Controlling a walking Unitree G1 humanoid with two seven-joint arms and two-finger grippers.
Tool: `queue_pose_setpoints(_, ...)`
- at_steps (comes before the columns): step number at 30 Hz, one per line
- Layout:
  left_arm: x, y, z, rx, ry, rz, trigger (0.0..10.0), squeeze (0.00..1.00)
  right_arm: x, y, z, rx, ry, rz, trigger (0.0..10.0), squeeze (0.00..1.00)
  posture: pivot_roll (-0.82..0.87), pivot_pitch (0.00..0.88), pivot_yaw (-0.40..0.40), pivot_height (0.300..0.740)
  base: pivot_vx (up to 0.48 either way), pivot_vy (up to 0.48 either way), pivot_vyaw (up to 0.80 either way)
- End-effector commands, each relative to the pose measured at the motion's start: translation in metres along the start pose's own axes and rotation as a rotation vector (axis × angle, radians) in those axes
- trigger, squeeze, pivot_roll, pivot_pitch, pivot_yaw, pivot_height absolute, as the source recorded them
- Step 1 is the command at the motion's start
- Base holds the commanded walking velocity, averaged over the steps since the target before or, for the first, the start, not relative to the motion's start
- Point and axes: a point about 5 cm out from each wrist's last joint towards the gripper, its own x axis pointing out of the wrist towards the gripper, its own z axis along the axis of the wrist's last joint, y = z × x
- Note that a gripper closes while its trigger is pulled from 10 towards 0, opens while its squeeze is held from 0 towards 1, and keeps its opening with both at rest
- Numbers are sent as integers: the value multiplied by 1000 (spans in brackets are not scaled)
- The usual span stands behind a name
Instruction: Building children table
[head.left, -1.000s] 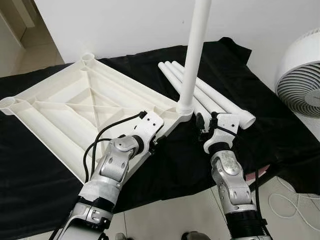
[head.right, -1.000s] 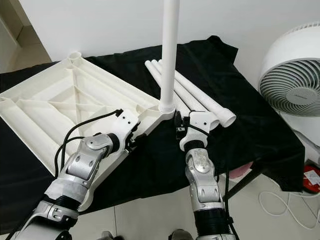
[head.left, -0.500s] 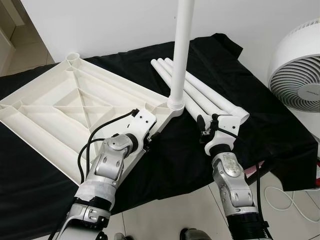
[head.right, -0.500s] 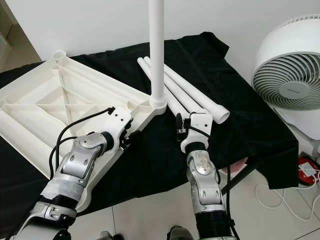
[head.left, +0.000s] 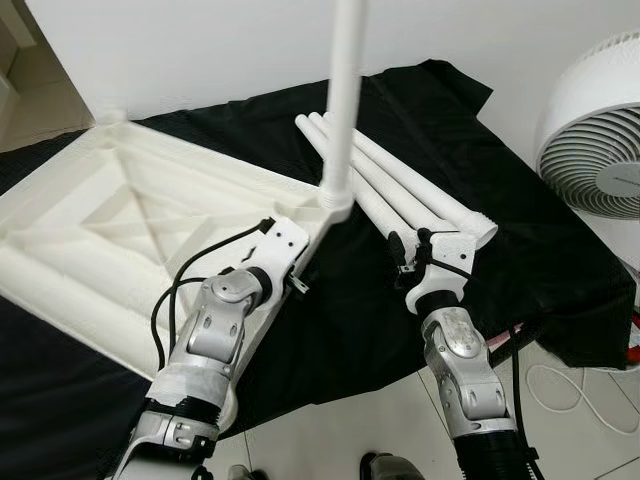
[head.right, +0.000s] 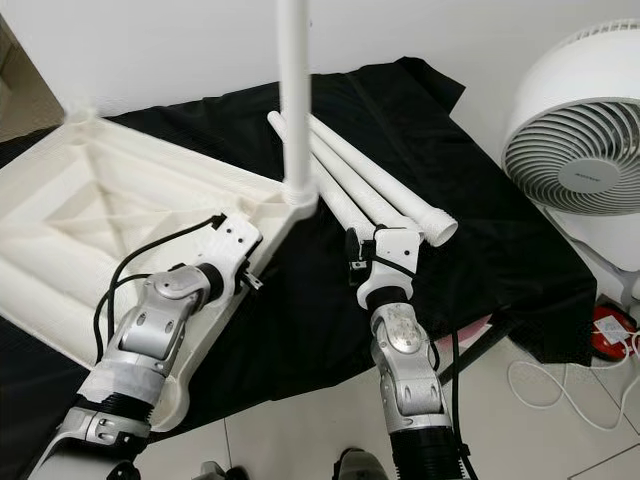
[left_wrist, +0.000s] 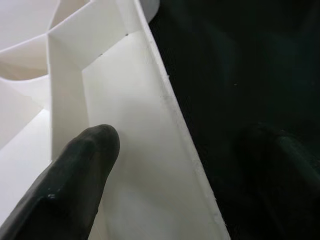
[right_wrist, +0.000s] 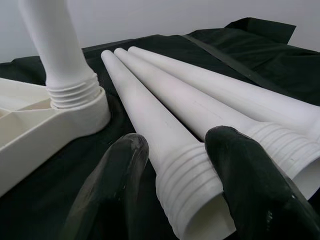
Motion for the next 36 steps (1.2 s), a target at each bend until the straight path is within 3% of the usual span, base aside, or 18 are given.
queue_pose_setpoints(1,-6,15,-44,-69,175,314,10000,0,-2,3,-2,5,13,13,10000,0,-148,123,96,740,0,0,0)
queue_pose_setpoints(3,-9,4,-35,-76,111,217,10000,0,-3,2,-1,4,13,17,10000,0,-148,123,96,740,0,0,0)
queue_pose_setpoints(7,-14,0,-30,-76,74,178,10000,0,-4,2,-1,4,14,22,10000,0,-148,127,96,740,0,0,0)
queue_pose_setpoints(15,-13,8,-29,-70,77,222,10000,0,-3,6,0,8,13,39,10000,0,-141,128,89,740,0,0,0)
queue_pose_setpoints(22,-12,-3,-22,-109,20,151,10000,0,-4,6,2,5,6,48,10000,0,-141,128,89,740,0,0,0)
queue_pose_setpoints(23,-16,-10,-17,-136,-34,83,10000,1000,-5,4,2,3,4,44,10000,0,-141,128,89,740,0,0,0)
queue_pose_setpoints(29,-23,-16,-2,-87,-146,29,10000,988,-4,5,3,6,0,50,10000,0,-151,129,91,740,0,0,0)
queue_pose_setpoints(30,-24,-16,2,-81,-170,22,10000,63,-4,5,4,6,0,51,10000,0,-151,129,91,740,0,0,0)
queue_pose_setpoints(31,-24,-16,2,-81,-170,22,10000,63,-4,5,4,6,0,51,10000,0,-151,129,91,740,0,0,0)
queue_pose_setpoints(32,-27,-17,7,-67,-211,18,10000,0,-4,5,4,6,-1,52,10000,0,-148,128,91,740,0,0,0)
queue_pose_setpoints(36,-29,-18,11,-53,-249,18,10000,0,-4,5,4,6,-1,52,10000,0,-148,128,91,740,0,0,0)
